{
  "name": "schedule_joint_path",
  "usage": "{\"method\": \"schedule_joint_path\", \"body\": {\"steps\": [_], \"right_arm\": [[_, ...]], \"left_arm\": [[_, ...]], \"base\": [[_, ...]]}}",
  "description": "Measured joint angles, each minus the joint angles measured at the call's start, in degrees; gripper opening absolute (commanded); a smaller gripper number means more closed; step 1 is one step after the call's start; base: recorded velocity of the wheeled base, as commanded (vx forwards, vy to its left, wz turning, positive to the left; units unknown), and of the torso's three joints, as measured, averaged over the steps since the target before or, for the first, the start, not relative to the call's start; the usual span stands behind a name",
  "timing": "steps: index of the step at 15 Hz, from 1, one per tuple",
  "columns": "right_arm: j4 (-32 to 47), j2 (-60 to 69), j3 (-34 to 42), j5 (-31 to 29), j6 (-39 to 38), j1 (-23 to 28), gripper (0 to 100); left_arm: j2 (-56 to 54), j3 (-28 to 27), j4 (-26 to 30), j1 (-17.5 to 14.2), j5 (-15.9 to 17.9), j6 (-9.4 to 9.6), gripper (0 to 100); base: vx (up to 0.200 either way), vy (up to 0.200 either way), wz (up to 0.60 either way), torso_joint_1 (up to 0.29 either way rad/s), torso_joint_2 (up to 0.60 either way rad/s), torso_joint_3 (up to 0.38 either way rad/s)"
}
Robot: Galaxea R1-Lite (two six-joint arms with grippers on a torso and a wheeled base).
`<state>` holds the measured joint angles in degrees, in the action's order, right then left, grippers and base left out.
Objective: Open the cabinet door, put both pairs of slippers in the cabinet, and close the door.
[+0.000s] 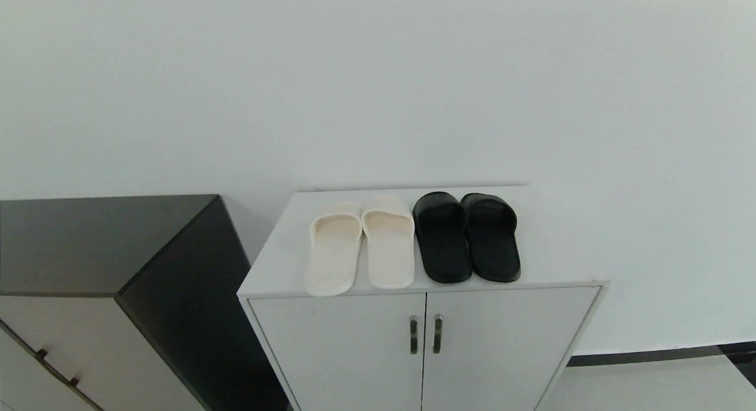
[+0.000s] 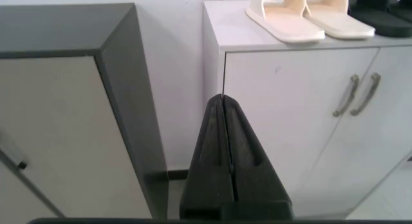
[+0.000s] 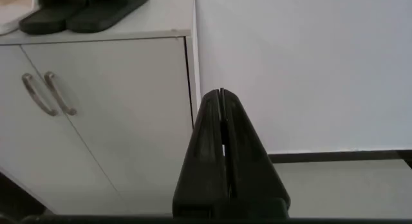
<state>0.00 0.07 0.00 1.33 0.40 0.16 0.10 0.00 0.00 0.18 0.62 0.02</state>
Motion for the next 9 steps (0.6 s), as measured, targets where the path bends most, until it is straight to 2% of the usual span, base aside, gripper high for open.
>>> {"method": "schedule_joint_path", "body": {"steps": [5, 7, 9], "right_arm": [[-1.5, -0.6, -1.9, 0.4, 0.6, -0.2, 0], [0.9, -4.3, -10.1, 2.8, -0.2, -0.9, 0], [4.0, -12.5, -19.8, 7.9, 0.8, -1.7, 0]], "left_arm": [[0.0, 0.0, 0.0, 0.0, 0.0, 0.02, 0], [0.0, 0.0, 0.0, 0.0, 0.0, 0.02, 0], [0.0, 0.0, 0.0, 0.0, -0.1, 0.0, 0]], "base": [[0.0, 0.0, 0.0, 0.0, 0.0, 0.0], [0.0, 0.0, 0.0, 0.0, 0.0, 0.0], [0.0, 0.0, 0.0, 0.0, 0.0, 0.0]]}}
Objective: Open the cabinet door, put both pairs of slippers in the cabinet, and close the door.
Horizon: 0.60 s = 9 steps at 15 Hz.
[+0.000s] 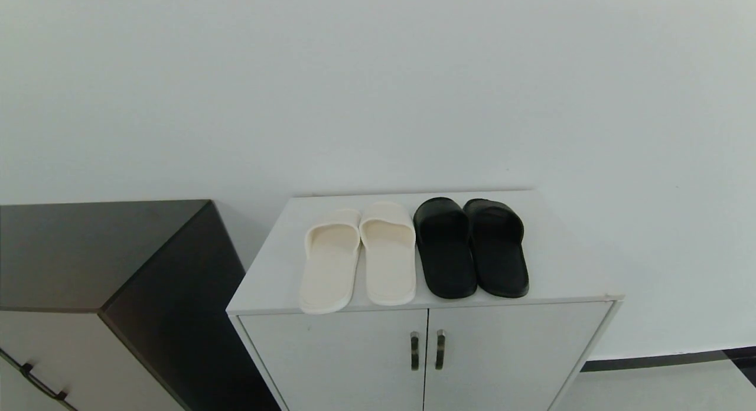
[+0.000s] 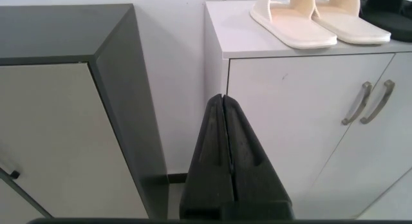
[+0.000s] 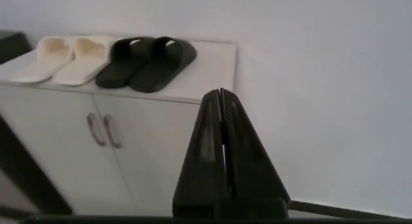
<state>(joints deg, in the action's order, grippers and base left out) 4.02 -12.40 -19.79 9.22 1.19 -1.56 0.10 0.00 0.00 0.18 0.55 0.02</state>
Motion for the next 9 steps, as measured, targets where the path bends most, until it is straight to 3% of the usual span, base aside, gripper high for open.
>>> {"method": "schedule_joint_path", "body": {"steps": [3, 5, 9], "right_arm": [[-0.1, -16.5, -6.4, 4.7, -0.7, -2.9, 0], [-2.2, -27.3, -9.9, 3.5, -5.0, -9.8, 0], [-8.9, -45.4, -15.6, -17.2, -13.8, -31.6, 0]], "left_arm": [[0.0, 0.0, 0.0, 0.0, 0.0, 0.05, 0], [0.0, 0.0, 0.0, 0.0, 0.1, 0.05, 0], [0.0, 0.0, 0.0, 0.0, 0.1, 0.05, 0]], "base": [[0.0, 0.0, 0.0, 0.0, 0.0, 0.0], [0.0, 0.0, 0.0, 0.0, 0.0, 0.0], [0.0, 0.0, 0.0, 0.0, 0.0, 0.0]]}}
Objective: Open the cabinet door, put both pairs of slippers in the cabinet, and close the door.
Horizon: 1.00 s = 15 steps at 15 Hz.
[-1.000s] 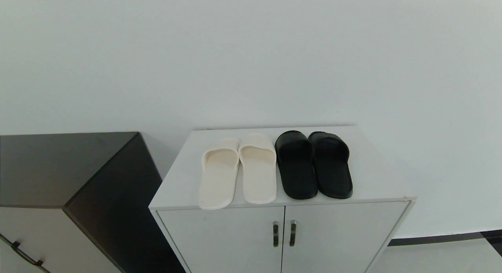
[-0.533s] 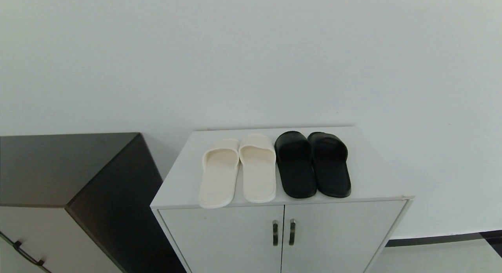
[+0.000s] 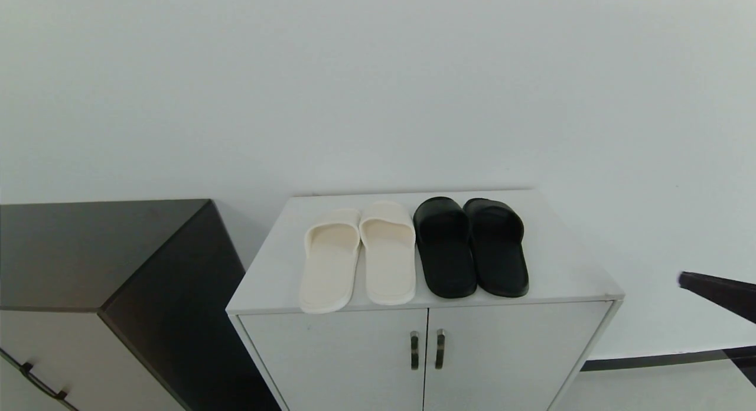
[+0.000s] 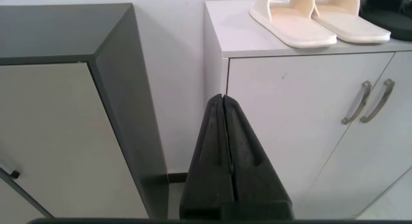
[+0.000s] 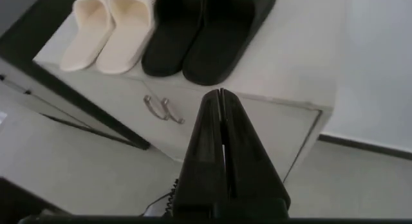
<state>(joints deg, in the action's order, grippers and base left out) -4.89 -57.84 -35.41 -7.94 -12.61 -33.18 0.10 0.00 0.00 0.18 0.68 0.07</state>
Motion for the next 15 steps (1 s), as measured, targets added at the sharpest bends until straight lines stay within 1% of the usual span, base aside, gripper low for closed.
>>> {"method": "schedule_joint_path", "body": {"steps": [2, 3, 4, 6, 7, 8, 12, 15], "right_arm": [[-3.1, -9.6, -5.5, -10.8, -3.8, -7.6, 0], [-3.9, -14.3, -8.9, -15.3, -5.1, -10.6, 0], [-4.8, -18.4, -12.0, -19.1, -6.3, -12.9, 0], [-5.3, -25.5, -16.7, -27.4, -8.1, -15.7, 0], [-5.4, -28.0, -18.7, -29.5, -8.1, -16.3, 0], [-5.5, -30.0, -20.3, -29.9, -7.4, -16.7, 100], [-5.4, -36.6, -26.9, -30.1, -6.5, -16.8, 100], [-5.5, -42.1, -30.8, -30.6, -6.8, -14.8, 100]], "left_arm": [[0.0, 0.0, 0.0, 0.0, 0.0, 0.02, 0], [0.0, 0.0, 0.0, 0.0, 0.0, -0.02, 0], [0.0, 0.0, 0.0, 0.1, 0.0, -0.05, 0], [0.0, 0.0, 0.0, -0.1, 0.0, -0.07, 0], [0.0, 0.0, 0.0, 0.0, 0.0, -0.07, 0], [0.0, 0.0, 0.0, 0.0, 0.0, -0.02, 0], [0.0, 0.0, 0.0, 0.0, 0.0, -0.07, 0], [0.0, 0.0, 0.0, 0.0, 0.0, -0.05, 0]], "base": [[0.0, 0.0, 0.0, 0.0, 0.0, 0.0], [0.0, 0.0, 0.0, 0.0, 0.0, 0.0], [0.0, 0.0, 0.0, 0.0, 0.0, 0.0], [0.0, 0.0, 0.0, 0.0, 0.0, 0.0], [0.0, 0.0, 0.0, 0.0, 0.0, 0.0], [0.0, 0.0, 0.0, 0.0, 0.0, 0.0], [0.0, 0.0, 0.0, 0.0, 0.0, 0.0], [0.0, 0.0, 0.0, 0.0, 0.0, 0.0]]}}
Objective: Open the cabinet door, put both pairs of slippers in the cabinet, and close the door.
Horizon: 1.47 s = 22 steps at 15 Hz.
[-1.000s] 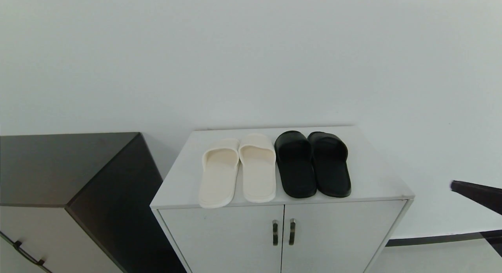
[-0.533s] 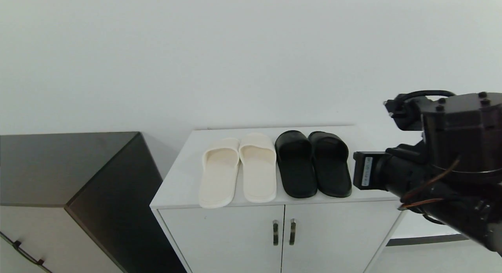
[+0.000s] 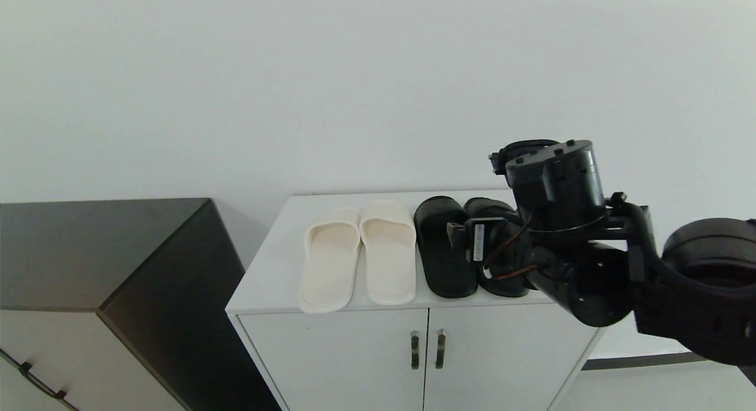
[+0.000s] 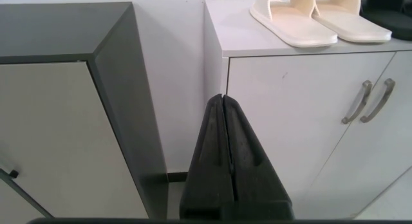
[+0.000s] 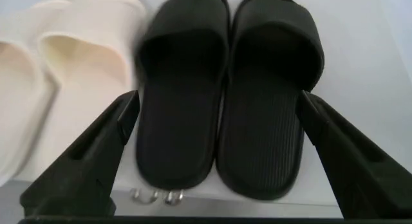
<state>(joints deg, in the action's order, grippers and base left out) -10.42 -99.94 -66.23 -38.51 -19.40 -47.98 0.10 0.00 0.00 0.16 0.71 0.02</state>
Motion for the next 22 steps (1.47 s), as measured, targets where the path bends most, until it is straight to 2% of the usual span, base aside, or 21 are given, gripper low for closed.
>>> {"method": "schedule_joint_path", "body": {"steps": [4, 9, 15, 22], "right_arm": [[-4.0, -5.2, -0.8, -0.2, -0.2, 3.4, 100], [-8.2, -9.6, -1.7, -0.2, 0.5, 4.4, 100], [-18.5, -14.8, -2.0, -0.2, 7.6, 7.2, 100], [-19.4, -19.5, -7.4, 0.1, 8.2, 9.3, 100]], "left_arm": [[0.0, 0.0, 0.0, 0.0, 0.0, 0.0, 0], [0.0, 0.0, 0.0, 0.0, 0.0, 0.05, 0], [0.0, 0.0, 0.0, 0.0, 0.0, -0.02, 0], [0.0, 0.0, 0.0, 0.0, 0.0, -0.02, 0]], "base": [[0.0, 0.0, 0.0, 0.0, 0.0, 0.0], [0.0, 0.0, 0.0, 0.0, 0.0, 0.0], [0.0, 0.0, 0.0, 0.0, 0.0, 0.0], [0.0, 0.0, 0.0, 0.0, 0.0, 0.0]]}}
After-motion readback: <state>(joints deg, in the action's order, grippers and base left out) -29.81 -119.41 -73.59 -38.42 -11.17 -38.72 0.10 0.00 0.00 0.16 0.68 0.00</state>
